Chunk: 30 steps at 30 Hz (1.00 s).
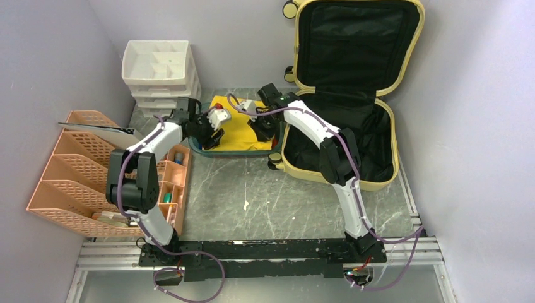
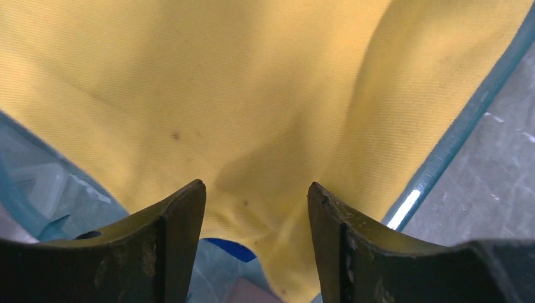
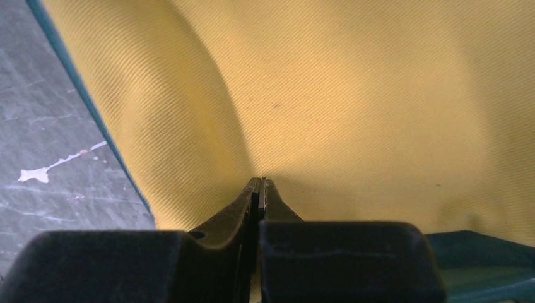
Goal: Open, take out, and arrange the luggage
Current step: Adjust the clothes in the bin.
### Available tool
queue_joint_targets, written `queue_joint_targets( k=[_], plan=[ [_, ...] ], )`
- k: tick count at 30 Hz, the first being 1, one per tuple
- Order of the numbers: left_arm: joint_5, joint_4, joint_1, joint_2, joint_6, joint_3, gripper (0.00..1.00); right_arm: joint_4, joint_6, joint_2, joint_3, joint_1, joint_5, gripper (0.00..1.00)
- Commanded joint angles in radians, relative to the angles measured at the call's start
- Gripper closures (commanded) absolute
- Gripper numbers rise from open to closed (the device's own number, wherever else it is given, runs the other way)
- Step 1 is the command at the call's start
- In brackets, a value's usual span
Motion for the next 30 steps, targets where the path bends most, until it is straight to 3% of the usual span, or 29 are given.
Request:
queue_joint_targets(
  k=[1,4,7,13,17,20,26,30],
  plan=[
    [0.169,-0.162,0.038,0.000,-0.038,0.191,0.33,-0.077,-0.031,0.034,0.184,-0.006,0.088,0.95],
    [0.217,-0.105,0.043,0.005,-0.100,0.311,0.28,-0.024,0.005,0.015,0.284,-0.022,0.103,0.95],
    [0.163,0.052,0.041,0.024,-0.203,0.372,0.26,0.096,0.020,-0.020,0.277,-0.023,0.172,0.95],
    [0.119,0.184,0.027,0.162,-0.325,0.442,0.35,0.244,0.063,0.028,0.236,-0.023,0.218,1.00],
    [0.055,0.240,-0.017,0.218,-0.305,0.379,0.38,0.398,0.106,0.050,0.117,-0.024,0.250,1.00],
    [-0.058,0.276,-0.054,0.250,-0.271,0.313,0.41,0.451,0.139,0.094,0.077,-0.024,0.253,1.00],
    [-0.453,0.322,-0.066,0.330,-0.288,0.255,0.58,0.462,0.155,0.149,0.042,-0.024,0.239,1.00],
    [-0.514,0.314,-0.052,0.372,-0.318,0.221,0.58,0.486,0.145,0.139,0.004,-0.025,0.246,1.00]
  ],
)
